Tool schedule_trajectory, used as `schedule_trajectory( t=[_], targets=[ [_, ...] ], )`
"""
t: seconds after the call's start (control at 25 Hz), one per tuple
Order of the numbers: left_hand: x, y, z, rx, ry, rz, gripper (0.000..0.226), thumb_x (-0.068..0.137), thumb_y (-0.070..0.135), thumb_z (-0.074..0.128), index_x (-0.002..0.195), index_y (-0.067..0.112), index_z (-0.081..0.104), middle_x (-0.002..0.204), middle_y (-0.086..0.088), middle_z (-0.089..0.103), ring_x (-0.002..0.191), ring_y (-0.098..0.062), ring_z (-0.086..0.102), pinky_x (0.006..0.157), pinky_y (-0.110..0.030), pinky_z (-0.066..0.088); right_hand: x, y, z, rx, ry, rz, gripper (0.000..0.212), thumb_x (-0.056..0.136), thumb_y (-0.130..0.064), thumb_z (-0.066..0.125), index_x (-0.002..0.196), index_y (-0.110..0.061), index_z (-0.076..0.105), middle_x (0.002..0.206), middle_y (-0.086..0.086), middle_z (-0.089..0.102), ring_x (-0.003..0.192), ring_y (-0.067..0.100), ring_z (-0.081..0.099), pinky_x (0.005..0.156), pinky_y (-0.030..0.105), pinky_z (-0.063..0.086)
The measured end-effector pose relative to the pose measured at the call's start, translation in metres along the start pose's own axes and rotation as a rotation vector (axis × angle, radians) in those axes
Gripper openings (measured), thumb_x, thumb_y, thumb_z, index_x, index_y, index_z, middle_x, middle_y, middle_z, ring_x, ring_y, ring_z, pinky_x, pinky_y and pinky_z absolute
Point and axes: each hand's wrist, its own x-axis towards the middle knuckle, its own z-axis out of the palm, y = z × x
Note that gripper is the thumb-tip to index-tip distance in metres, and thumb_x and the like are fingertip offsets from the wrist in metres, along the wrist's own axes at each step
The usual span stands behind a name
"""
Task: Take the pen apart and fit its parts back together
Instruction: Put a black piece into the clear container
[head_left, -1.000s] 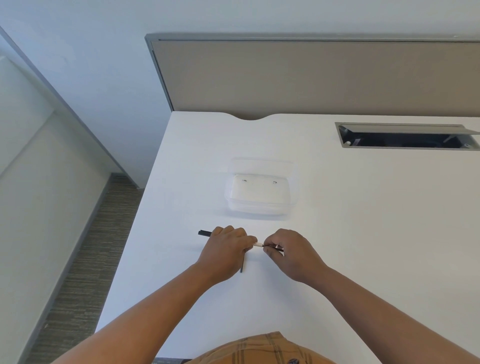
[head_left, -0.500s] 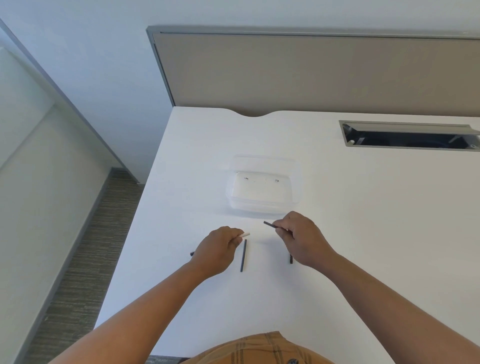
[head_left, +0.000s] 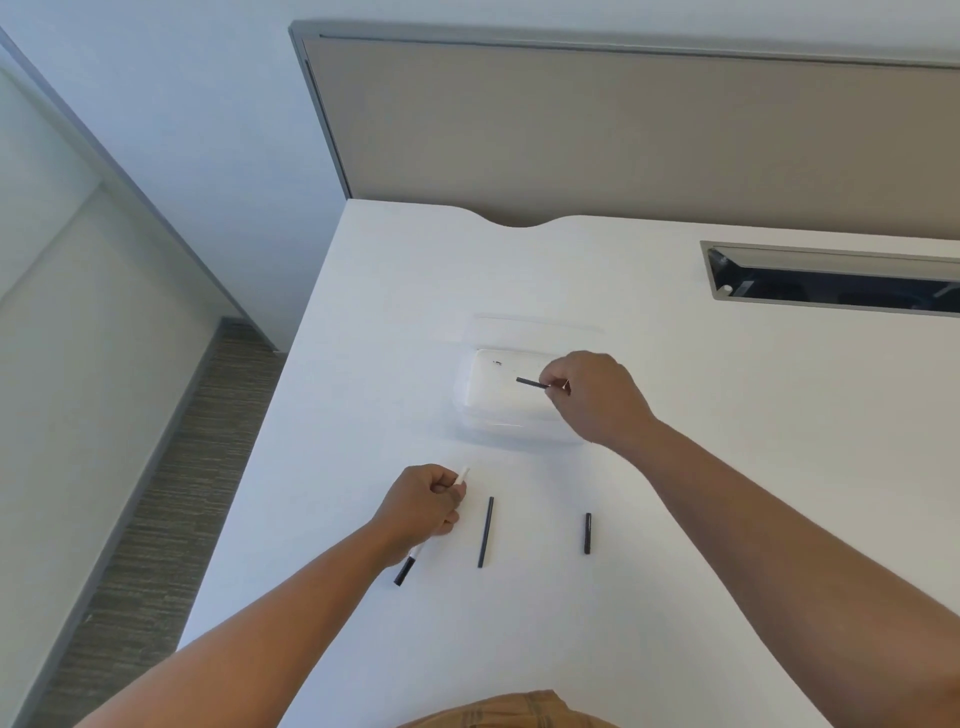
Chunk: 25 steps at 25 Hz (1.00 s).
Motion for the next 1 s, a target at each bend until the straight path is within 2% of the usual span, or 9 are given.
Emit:
schedule_trajectory(
  t=[0.16,0.28,0.56,0.76,0.92,1.0],
  targets=[
    [0.004,-0.002,0.001,0.051,-0.018,0.009,0.009,0.095,0.015,0.067,0.094,0.006,0.068,0.070,-0.003,0.056,0.062,-0.016,0.061,0.075,-0.038,0.062,0.034,0.005,0.010,-0.073,-0.210,0.065,0.023,0.087,-0.008,0.056,0.094,-0.021,0.074,0.102,0.002,0.073,0.090,0.027,0.066,0.075,0.035,0.055],
    [0.007,-0.003,-0.002,0.052,-0.041,0.014,0.007,0.095,0.014,0.067,0.093,0.008,0.070,0.071,-0.002,0.060,0.063,-0.014,0.064,0.073,-0.034,0.062,0.050,0.007,0.022,-0.125,-0.357,0.080,0.022,0.083,-0.006,0.059,0.083,-0.026,0.068,0.101,0.000,0.072,0.091,0.026,0.067,0.075,0.035,0.056],
    [0.012,-0.007,-0.004,0.064,-0.053,0.011,0.006,0.094,0.015,0.067,0.094,0.009,0.070,0.075,-0.004,0.061,0.064,-0.013,0.067,0.068,-0.027,0.062,0.066,0.012,0.039,-0.164,-0.451,0.055,0.021,0.080,-0.004,0.064,0.079,-0.025,0.069,0.098,0.000,0.074,0.093,0.026,0.069,0.081,0.042,0.061],
    [0.014,-0.008,-0.004,0.061,-0.051,0.022,0.007,0.095,0.013,0.067,0.095,0.007,0.071,0.076,-0.005,0.064,0.062,-0.012,0.066,0.067,-0.026,0.062,0.063,0.014,0.034,-0.083,-0.410,0.073,0.017,0.082,-0.006,0.067,0.085,-0.021,0.071,0.099,0.000,0.073,0.095,0.026,0.068,0.085,0.042,0.059],
    [0.013,-0.007,-0.003,0.059,-0.043,0.026,0.009,0.095,0.014,0.068,0.098,0.006,0.070,0.078,-0.004,0.064,0.062,-0.012,0.066,0.064,-0.024,0.061,0.047,0.014,0.018,0.101,-0.215,0.069,0.019,0.087,-0.006,0.063,0.097,-0.016,0.075,0.080,-0.015,0.062,0.086,0.019,0.064,0.074,0.029,0.051],
    [0.011,-0.006,-0.003,0.057,-0.037,0.029,0.009,0.094,0.015,0.069,0.098,0.007,0.070,0.077,-0.003,0.065,0.063,-0.012,0.067,0.063,-0.023,0.060,0.031,0.010,0.012,0.220,-0.078,0.067,0.016,0.087,-0.008,0.064,0.096,-0.018,0.075,0.080,-0.012,0.067,0.079,0.015,0.064,0.070,0.026,0.050]
  ],
)
